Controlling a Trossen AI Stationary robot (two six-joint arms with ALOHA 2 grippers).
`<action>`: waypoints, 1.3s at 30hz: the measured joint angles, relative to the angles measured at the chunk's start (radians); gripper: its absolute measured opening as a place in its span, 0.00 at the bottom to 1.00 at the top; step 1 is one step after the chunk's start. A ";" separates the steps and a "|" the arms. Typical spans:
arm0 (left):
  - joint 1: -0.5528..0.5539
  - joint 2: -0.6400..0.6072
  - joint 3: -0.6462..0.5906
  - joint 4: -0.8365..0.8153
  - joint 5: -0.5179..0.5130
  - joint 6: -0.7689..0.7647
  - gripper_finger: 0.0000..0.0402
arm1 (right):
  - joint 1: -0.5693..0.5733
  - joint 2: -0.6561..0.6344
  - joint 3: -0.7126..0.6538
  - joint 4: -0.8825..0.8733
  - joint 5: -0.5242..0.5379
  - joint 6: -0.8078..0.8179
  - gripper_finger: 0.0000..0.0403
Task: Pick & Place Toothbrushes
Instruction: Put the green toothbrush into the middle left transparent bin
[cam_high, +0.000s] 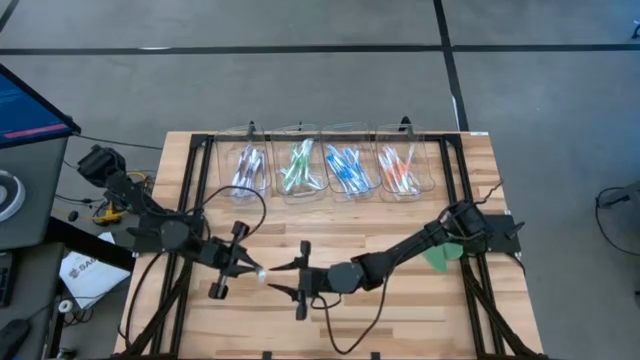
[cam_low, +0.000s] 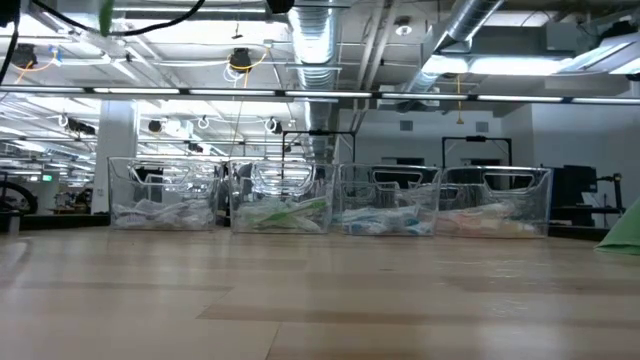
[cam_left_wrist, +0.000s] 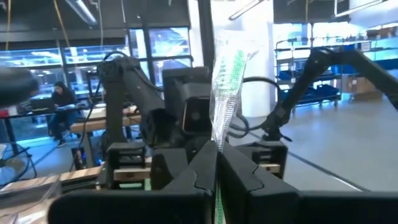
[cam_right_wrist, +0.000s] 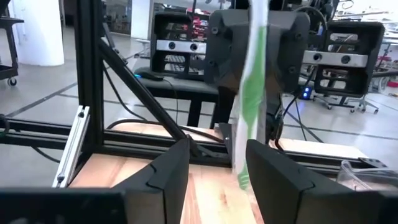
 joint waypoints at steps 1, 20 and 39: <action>0.008 0.000 -0.001 0.000 0.000 -0.003 0.00 | -0.004 0.000 0.000 0.002 0.000 0.000 0.38; 0.156 0.148 -0.002 0.179 0.181 -0.006 0.00 | -0.045 0.000 0.000 0.000 0.000 -0.035 0.66; 0.233 0.165 -0.002 0.192 0.267 -0.001 0.00 | -0.078 0.000 0.000 0.008 -0.008 -0.123 0.37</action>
